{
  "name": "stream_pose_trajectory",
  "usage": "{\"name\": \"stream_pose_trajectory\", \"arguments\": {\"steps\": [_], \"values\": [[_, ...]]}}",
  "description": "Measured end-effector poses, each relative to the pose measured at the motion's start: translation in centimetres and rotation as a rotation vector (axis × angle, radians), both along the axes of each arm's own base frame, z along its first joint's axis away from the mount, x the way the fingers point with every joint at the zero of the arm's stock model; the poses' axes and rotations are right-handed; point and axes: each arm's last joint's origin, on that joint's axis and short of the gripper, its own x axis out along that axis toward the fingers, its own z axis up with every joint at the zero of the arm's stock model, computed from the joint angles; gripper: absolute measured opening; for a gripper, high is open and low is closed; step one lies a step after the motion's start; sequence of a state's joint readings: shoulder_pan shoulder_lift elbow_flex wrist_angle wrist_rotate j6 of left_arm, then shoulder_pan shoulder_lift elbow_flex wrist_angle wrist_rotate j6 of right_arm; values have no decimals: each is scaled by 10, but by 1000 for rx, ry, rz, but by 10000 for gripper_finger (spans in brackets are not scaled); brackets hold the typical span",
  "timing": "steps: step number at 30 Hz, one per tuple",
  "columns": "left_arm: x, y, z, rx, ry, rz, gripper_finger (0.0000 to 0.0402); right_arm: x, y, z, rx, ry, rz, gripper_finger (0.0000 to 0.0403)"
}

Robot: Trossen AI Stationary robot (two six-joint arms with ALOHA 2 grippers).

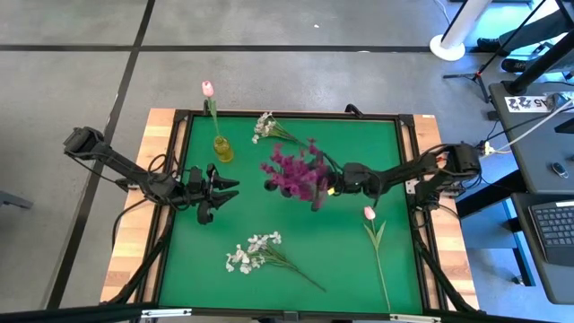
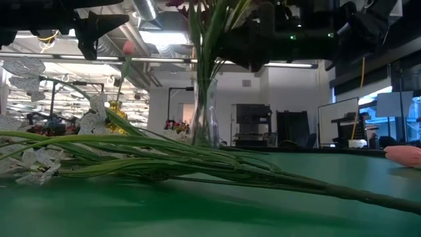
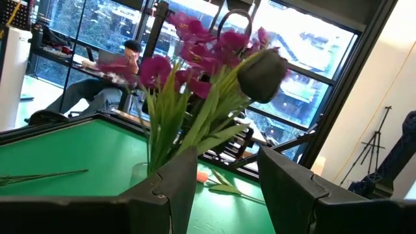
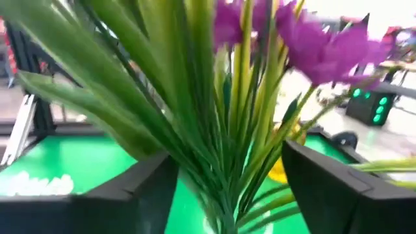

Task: Sort flowers into vase by color
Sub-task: Put the violet flowers into the transparent vase

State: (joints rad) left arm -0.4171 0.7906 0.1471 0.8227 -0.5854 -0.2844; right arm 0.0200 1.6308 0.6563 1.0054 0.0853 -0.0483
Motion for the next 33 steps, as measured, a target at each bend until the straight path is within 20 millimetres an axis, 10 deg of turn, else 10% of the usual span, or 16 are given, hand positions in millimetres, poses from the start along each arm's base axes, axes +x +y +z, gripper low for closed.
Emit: {"name": "stream_pose_trajectory", "arguments": {"steps": [33], "values": [[0,0,0,0,1,0,157,4,-2,80,25,462,-82,322]]}}
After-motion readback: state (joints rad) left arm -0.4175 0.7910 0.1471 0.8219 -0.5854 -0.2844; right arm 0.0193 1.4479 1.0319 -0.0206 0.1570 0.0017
